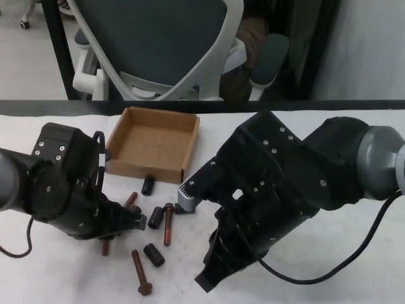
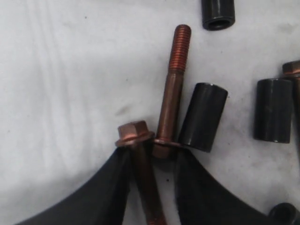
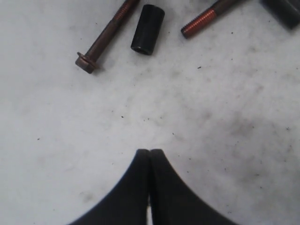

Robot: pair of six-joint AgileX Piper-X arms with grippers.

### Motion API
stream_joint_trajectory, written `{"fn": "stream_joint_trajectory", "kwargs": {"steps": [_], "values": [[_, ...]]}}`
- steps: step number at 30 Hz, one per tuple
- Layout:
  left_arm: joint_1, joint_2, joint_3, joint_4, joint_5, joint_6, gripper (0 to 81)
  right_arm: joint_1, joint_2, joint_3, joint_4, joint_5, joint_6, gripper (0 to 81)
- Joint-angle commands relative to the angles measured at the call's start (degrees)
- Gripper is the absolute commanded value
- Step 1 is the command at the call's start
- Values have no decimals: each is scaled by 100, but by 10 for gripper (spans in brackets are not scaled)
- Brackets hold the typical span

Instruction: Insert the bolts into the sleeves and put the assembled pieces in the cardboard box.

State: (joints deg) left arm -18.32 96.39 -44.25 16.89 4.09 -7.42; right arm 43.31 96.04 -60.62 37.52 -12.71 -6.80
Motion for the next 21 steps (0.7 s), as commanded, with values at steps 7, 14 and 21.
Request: {"fn": "stream_joint_trajectory", "kwargs": {"steps": [7, 14, 21], "values": [[-25, 186, 86, -11, -143, 318, 6, 3, -22, -43, 49, -51, -586, 3], [-25, -801, 880, -811, -167, 292, 6, 45, -22, -43, 197, -40, -608, 3], [-25, -2674, 2326, -2234, -267, 182, 8, 389, 25, -43, -269, -4, -351, 3]]}}
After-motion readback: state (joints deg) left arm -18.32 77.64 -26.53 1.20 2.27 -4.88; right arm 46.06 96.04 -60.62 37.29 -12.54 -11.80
